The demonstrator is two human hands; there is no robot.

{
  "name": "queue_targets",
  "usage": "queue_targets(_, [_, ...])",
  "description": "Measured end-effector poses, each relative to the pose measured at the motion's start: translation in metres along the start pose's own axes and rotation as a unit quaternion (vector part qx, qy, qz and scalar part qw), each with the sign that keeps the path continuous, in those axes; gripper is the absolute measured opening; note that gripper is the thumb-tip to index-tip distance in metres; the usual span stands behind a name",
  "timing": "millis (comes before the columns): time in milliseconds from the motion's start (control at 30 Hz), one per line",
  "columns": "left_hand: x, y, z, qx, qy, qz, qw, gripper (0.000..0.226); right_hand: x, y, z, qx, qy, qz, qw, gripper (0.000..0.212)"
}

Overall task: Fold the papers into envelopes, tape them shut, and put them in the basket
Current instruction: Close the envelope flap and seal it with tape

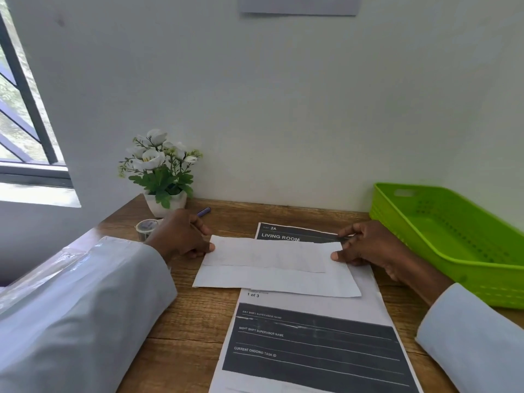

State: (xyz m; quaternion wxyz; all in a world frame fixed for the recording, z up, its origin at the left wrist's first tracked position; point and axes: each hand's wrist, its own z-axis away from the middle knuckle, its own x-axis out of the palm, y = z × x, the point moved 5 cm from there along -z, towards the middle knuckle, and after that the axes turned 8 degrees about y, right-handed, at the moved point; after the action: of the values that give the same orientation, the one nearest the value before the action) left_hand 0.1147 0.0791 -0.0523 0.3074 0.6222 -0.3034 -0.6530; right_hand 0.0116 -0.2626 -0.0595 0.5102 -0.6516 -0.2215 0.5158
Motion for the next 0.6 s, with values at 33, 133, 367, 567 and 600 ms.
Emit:
queue_targets(33, [0.000, 0.000, 0.000, 0.007, 0.000, -0.011, 1.000, 0.026, 0.000, -0.001, 0.000, -0.021, 0.003, 0.038, 0.999, 0.052])
queue_targets(133, [-0.004, 0.004, 0.004, 0.025, -0.004, -0.021, 0.999, 0.020, -0.004, -0.006, -0.002, -0.084, 0.039, 0.129, 0.987, 0.050])
queue_targets(367, [-0.053, 0.010, 0.006, 0.143, 0.210, -0.060, 0.965, 0.007, 0.006, -0.030, 0.010, -0.215, 0.127, -0.036, 0.968, 0.013])
queue_targets(567, [-0.061, -0.018, -0.009, 0.142, 0.255, -0.219, 0.931, 0.012, 0.039, -0.041, 0.030, -0.257, 0.086, -0.012, 0.962, 0.010])
queue_targets(600, [-0.061, -0.021, -0.010, 0.137, 0.250, -0.240, 0.928, 0.016, 0.043, -0.040, 0.032, -0.262, 0.080, -0.008, 0.962, 0.012])
